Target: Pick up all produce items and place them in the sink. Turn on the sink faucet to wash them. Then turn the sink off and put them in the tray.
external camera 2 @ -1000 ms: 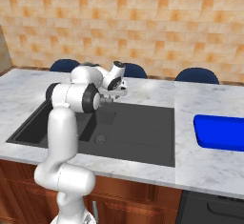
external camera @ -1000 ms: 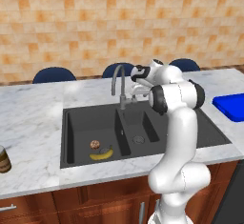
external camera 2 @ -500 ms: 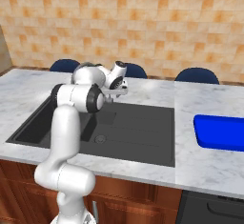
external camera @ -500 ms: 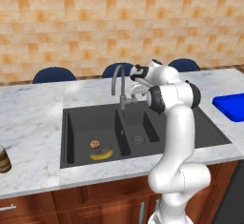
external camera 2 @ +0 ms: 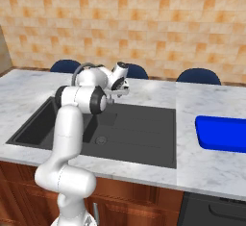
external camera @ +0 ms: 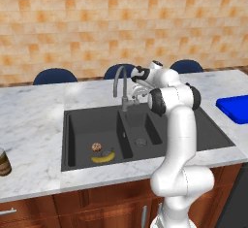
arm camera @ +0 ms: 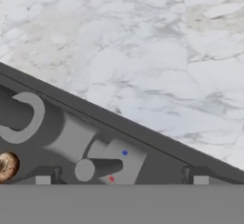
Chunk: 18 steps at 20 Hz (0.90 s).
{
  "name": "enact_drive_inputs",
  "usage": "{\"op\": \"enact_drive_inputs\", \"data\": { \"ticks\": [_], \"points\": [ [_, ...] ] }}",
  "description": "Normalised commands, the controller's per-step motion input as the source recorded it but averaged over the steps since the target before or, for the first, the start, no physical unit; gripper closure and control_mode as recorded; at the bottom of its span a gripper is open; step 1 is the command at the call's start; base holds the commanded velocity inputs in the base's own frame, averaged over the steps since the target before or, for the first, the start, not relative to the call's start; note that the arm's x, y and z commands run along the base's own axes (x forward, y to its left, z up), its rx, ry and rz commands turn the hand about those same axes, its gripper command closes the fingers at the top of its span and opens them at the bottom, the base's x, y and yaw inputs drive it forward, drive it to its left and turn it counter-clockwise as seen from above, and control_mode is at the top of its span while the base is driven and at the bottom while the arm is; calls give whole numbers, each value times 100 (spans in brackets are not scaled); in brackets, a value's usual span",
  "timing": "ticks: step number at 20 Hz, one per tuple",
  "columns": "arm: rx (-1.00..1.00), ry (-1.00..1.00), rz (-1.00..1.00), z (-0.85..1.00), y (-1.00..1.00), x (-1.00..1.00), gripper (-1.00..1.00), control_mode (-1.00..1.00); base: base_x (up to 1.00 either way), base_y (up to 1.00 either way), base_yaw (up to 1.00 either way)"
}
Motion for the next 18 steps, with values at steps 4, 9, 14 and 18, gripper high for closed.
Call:
{"op": "enact_drive_inputs", "data": {
  "ticks": [4, 9, 14, 18],
  "points": [
    [0, -3, 1, -10, 3, 12, -100, -100, 0, 0, 0],
    [0, -2, 1, -12, 7, 10, -100, -100, 0, 0, 0],
    [0, -1, 1, -11, 8, 1, -100, -100, 0, 0, 0],
    [-1, 0, 0, -21, 13, 0, 100, -100, 0, 0, 0]
  ]
}}
